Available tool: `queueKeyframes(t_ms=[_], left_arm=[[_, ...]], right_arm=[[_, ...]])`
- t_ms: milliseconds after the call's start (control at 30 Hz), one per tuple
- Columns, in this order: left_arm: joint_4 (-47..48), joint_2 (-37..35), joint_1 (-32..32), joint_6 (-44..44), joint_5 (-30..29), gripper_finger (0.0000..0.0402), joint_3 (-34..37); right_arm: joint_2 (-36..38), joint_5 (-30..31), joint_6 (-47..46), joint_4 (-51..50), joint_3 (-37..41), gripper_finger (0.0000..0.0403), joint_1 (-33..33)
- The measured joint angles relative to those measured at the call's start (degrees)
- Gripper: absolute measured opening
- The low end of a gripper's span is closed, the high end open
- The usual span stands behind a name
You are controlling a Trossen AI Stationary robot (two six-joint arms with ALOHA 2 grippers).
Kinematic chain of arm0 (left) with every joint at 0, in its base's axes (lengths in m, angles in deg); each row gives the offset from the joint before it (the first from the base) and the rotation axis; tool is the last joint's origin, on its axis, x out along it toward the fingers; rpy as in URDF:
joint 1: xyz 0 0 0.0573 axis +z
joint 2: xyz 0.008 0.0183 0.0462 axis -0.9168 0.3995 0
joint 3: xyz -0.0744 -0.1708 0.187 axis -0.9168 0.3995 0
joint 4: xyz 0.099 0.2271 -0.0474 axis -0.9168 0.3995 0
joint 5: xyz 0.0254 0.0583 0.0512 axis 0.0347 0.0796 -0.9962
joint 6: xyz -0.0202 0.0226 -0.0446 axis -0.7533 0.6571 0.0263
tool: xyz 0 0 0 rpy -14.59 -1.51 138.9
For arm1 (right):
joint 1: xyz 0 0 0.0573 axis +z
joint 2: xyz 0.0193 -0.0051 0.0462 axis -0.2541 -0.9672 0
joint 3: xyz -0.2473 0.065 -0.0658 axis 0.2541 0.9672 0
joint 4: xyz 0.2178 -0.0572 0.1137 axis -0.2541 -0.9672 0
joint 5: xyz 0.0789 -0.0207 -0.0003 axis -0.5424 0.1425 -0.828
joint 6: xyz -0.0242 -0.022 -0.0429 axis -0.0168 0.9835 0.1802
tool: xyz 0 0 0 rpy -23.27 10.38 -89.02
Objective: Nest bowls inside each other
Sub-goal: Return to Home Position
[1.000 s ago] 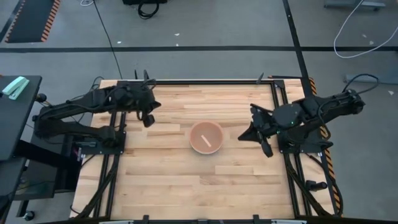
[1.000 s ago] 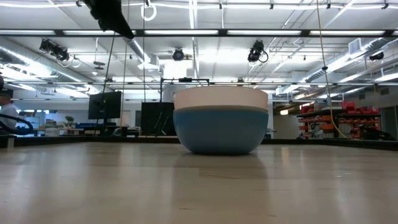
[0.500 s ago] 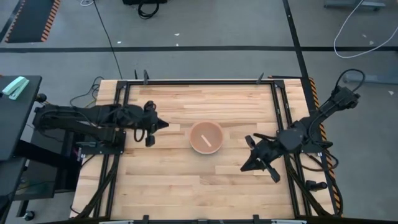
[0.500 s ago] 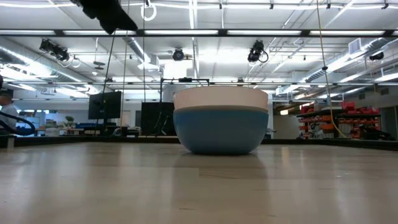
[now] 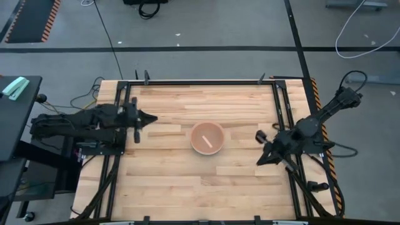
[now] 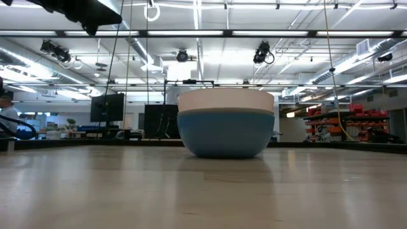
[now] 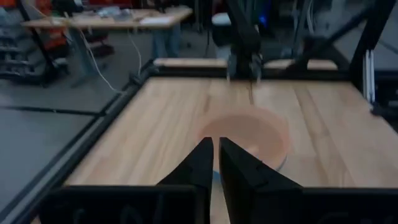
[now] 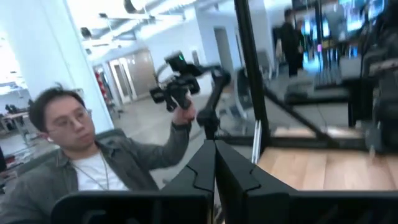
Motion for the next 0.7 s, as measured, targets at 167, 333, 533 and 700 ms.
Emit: queueKeyframes(t_ms=[167, 333, 533, 700], left_arm=[[0.0, -5.6, 1.4, 0.7, 0.0, 0.0029, 0.0], [1.9, -8.5, 2.6, 1.1, -0.2, 0.0023, 0.0], [1.3, -9.7, 2.6, -0.8, -0.2, 0.0032, 1.5], [-5.6, -10.0, 2.6, -1.4, -0.2, 0.0036, 7.9]], right_arm=[[9.9, -0.3, 2.8, -1.8, 2.0, 0.0018, 0.0], [17.6, -0.3, 3.0, -5.9, 3.6, 0.0018, -0.4], [22.7, -0.2, 2.8, -5.7, 6.8, 0.0018, -0.8], [22.9, 0.0, 1.3, 0.4, 12.0, 0.0018, -0.8]])
